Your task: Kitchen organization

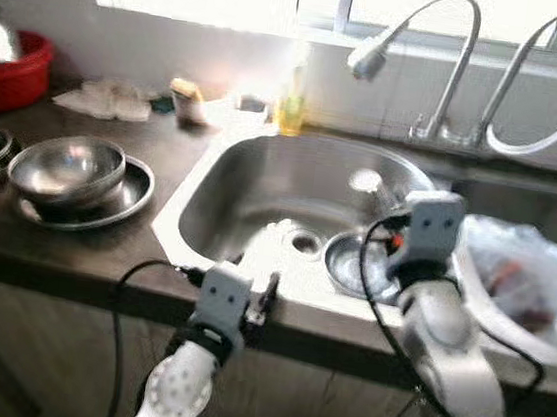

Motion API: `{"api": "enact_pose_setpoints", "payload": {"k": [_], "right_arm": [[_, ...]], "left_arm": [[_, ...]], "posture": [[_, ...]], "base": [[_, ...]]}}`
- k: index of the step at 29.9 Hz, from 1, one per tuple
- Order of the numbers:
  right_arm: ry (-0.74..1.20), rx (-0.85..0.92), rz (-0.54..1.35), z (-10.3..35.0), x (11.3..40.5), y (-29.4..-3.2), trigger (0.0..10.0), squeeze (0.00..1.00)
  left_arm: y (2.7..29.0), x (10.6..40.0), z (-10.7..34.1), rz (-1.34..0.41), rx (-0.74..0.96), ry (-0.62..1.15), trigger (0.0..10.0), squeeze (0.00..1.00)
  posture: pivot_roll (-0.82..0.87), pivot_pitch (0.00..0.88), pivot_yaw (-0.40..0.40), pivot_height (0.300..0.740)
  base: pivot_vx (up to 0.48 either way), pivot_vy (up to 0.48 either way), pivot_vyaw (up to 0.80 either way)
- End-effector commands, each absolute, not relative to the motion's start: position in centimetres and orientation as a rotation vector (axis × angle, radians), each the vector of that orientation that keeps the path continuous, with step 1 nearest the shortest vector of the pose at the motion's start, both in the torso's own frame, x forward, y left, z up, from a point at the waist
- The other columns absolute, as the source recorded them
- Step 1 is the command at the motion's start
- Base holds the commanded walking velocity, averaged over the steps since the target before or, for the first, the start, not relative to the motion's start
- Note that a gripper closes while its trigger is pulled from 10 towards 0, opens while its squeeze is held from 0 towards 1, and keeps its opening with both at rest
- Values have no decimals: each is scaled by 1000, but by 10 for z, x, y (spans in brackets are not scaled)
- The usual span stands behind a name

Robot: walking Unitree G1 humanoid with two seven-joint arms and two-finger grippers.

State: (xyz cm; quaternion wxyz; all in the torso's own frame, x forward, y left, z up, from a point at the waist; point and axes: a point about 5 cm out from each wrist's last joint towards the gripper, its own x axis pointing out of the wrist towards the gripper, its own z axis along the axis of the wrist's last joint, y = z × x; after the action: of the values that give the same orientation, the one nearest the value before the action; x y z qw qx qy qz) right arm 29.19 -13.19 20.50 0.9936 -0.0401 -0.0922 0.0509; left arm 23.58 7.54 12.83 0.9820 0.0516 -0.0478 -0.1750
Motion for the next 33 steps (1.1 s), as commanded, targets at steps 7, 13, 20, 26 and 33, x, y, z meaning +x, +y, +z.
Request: {"api": "enact_pose_setpoints", "payload": {"k": [7,13,20,26,33], "right_arm": [[-53,-147,220,203,324,-125,10000,0],[27,-138,238,205,355,-130,10000,0],[47,-189,200,218,383,-138,10000,0],[67,-203,182,221,397,-139,10000,0],[170,-216,148,197,403,-142,10000,0]], "left_arm": [[79,234,128,-340,118,-91,10000,0],[79,229,127,-335,116,-83,10000,0],[80,224,126,-328,117,-74,10000,0],[80,219,127,-330,115,-68,10000,0],[81,215,127,-334,116,-58,10000,0]], "posture": [[188,14,-58,740],[198,22,-71,740],[214,39,-83,740],[221,59,-83,740],[225,82,-78,740]], "base": [[0,0,0],[0,0,0],[0,0,0],[0,0,0],[0,0,0]]}}
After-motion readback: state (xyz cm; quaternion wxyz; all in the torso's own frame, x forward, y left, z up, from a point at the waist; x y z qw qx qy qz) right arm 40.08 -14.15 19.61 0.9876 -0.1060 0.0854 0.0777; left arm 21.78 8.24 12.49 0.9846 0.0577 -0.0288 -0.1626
